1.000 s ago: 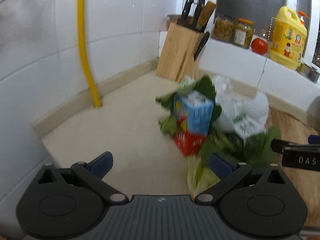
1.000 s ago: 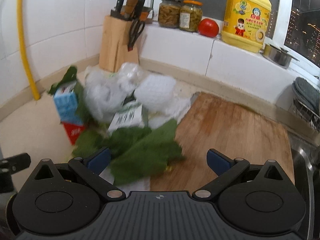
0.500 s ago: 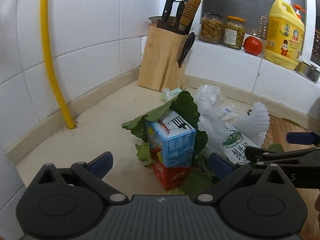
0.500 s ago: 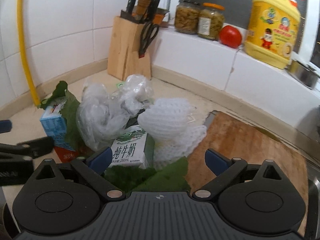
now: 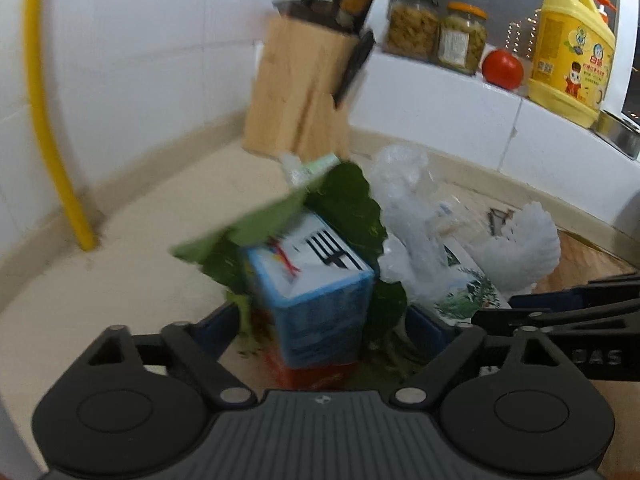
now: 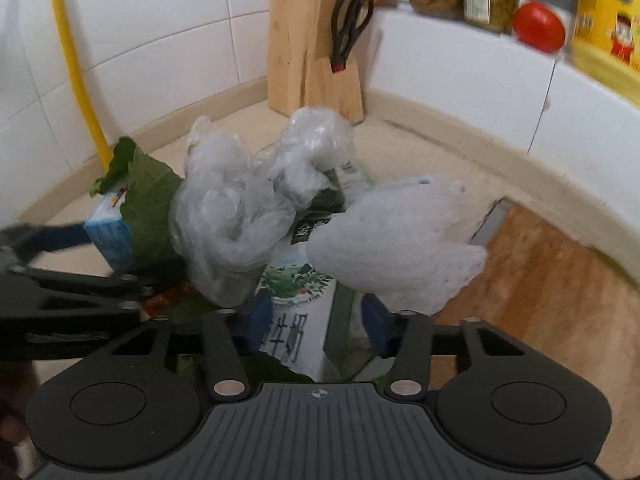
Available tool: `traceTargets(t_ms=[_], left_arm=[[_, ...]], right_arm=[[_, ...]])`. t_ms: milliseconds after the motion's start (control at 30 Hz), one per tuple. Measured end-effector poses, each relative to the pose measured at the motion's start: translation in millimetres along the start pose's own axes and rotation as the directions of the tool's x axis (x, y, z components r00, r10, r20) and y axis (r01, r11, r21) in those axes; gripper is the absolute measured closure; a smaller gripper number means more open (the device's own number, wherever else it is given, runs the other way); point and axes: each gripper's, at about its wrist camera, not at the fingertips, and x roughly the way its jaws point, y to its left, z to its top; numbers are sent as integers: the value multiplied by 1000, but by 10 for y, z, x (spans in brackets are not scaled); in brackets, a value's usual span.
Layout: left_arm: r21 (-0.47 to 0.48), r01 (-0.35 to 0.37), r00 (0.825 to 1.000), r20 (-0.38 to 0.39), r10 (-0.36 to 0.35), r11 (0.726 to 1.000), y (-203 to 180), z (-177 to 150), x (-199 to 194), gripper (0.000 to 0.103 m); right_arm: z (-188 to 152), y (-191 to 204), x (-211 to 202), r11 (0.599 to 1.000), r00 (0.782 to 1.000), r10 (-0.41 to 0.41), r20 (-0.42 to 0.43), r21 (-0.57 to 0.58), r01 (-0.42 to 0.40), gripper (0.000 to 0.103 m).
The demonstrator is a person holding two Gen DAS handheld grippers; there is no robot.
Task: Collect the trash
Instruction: 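Grasp the blue-red juice carton with the left tool while the right tool grasps the white milk carton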
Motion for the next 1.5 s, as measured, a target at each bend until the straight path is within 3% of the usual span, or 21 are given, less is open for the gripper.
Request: traceTargets(t_ms=[33, 100, 233, 367, 500, 533, 700, 767, 867, 1000, 1167, 1333, 1500], left_arm=[[-13, 5, 1000, -20, -5, 1000, 8, 5, 51, 40], [-21, -18, 998, -54, 16, 1000, 25, 17, 129, 56], [-57, 24, 997, -66, -28, 998, 186, 26, -10, 68], [-73, 38, 996, -72, -43, 997, 347, -45, -239, 69], [-73, 62, 995, -70, -67, 995, 480, -106, -366, 68], [-81, 51, 995, -77, -58, 995, 513, -116, -353, 68], [-142, 7, 996, -82, -19, 990, 592, -54, -195, 63], [-141, -5, 997, -75, -6, 990, 596, -43, -166, 63], [-121, -45, 996, -85, 35, 992, 553, -17, -77, 57], [-86, -92, 990, -115, 82, 992, 449, 8, 105, 55], [-61, -124, 982, -151, 114, 990, 438, 16, 18, 67], [-54, -95, 980, -179, 84, 994, 508, 38, -287, 69], [-54, -94, 980, -181, 83, 994, 510, 6, -327, 69]], right_arm=[[0, -34, -4, 999, 999, 34, -8, 23, -33, 61], [-11, -90, -17, 996, 998, 66, -13, 62, -65, 65], [-57, -107, -62, 992, 996, 83, -5, 94, -83, 72], [-68, -120, -169, 984, 991, 135, -3, 119, -134, 84], [-92, -98, -231, 984, 990, 142, -12, 109, -140, 87], [-101, -76, -229, 986, 990, 142, -17, 92, -140, 86], [-74, -62, -76, 990, 993, 113, -29, 89, -110, 58], [-68, -73, 12, 984, 988, 142, -53, 117, -135, 41], [-85, -62, 98, 982, 987, 152, -53, 124, -144, 30], [-76, -17, 233, 991, 993, 101, -66, 96, -94, 29], [-65, 30, 222, 996, 995, 74, -73, 60, -69, 35], [-69, -11, 0, 990, 992, 115, -52, 92, -110, 41], [-50, 52, -129, 993, 995, 94, -41, 77, -91, 42]])
